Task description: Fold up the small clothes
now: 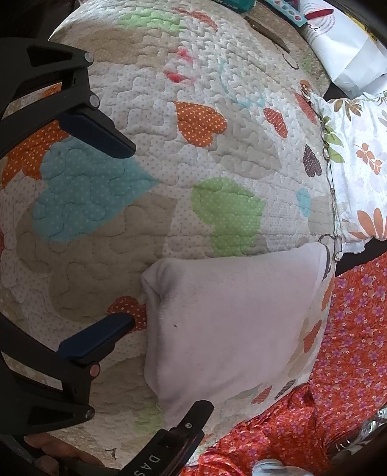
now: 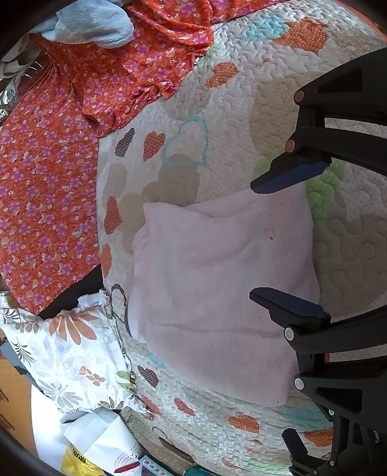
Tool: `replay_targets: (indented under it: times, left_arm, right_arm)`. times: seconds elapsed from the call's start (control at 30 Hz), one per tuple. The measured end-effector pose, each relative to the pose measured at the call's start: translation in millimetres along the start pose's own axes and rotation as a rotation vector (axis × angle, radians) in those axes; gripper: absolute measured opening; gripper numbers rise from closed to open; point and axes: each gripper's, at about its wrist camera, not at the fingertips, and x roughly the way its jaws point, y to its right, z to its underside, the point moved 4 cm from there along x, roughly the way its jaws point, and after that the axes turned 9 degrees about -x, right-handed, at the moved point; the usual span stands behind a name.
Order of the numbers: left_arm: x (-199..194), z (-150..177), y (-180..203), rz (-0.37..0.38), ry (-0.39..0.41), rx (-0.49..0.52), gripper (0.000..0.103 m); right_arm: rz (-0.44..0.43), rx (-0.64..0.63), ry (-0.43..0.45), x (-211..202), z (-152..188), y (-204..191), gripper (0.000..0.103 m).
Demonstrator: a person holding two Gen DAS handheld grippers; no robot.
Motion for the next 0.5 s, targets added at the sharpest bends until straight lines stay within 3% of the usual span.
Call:
replay_targets:
  times: [0.5]
  left_arm:
    - [-9,4,5,0.012,0.034,0.034,0.103]
  right_arm:
    - [0.02,-0.019,0.017,-14,1,-5,0.074]
